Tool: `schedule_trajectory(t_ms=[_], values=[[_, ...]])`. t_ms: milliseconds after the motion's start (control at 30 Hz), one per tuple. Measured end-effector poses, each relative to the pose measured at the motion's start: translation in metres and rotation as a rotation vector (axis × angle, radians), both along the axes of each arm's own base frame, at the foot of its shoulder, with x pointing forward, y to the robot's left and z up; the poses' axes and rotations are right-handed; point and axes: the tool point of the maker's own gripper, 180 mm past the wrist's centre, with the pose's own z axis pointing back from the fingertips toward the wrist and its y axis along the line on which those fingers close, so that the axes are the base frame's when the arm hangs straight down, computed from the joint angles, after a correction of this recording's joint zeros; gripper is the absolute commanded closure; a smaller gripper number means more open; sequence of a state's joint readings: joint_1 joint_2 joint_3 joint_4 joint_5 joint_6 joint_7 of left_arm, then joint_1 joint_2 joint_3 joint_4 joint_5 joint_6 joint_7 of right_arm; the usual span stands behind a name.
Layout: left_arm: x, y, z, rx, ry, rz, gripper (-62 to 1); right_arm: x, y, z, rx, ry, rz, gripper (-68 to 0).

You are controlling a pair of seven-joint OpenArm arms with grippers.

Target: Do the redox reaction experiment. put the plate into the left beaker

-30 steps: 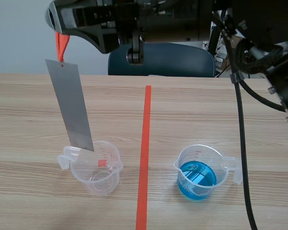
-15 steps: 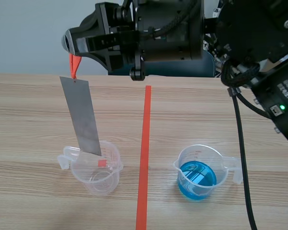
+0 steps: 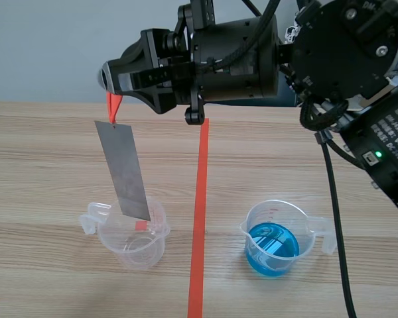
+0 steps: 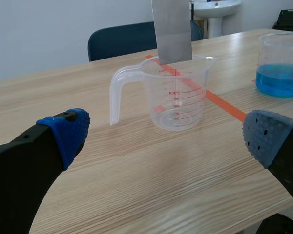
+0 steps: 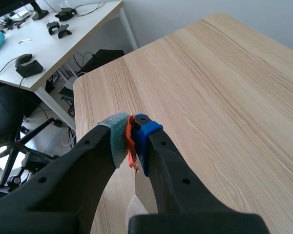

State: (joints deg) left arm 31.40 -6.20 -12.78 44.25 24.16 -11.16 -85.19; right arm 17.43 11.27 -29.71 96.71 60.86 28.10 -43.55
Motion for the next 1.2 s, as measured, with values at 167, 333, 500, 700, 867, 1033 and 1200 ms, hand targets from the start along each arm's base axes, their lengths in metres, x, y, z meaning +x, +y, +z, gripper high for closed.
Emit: schedule_trajectory(t_ms=[167, 333, 500, 700, 867, 1033, 1200], values=[[0.001, 0.0, -0.004, 0.009, 0.022, 0.002, -62.3, 0.001, 0.0, -0.001, -0.005, 0.0, -0.002, -0.4], [0.001, 0.0, -0.004, 0.009, 0.022, 0.002, -62.3, 0.001, 0.0, -0.001, -0.005, 0.0, -0.002, -0.4], [0.001, 0.0, -0.004, 0.009, 0.022, 0.002, -62.3, 0.002, -0.001, -0.004, -0.023, -0.009, -0.009, -0.4], [0.001, 0.0, -0.004, 0.009, 0.022, 0.002, -62.3, -0.003, 0.003, -0.01, -0.048, -0.013, 0.005, -0.4], [0.001, 0.0, -0.004, 0.009, 0.022, 0.002, -62.3, -0.005, 0.007, -0.013, -0.064, -0.033, 0.011, -0.4], [0.001, 0.0, -0.004, 0.009, 0.022, 0.002, -62.3, -0.003, 0.007, -0.014, -0.055, -0.029, 0.005, -0.4], [0.001, 0.0, -0.004, 0.009, 0.022, 0.002, -62.3, 0.002, 0.004, -0.033, -0.065, 0.014, 0.005, -0.4]])
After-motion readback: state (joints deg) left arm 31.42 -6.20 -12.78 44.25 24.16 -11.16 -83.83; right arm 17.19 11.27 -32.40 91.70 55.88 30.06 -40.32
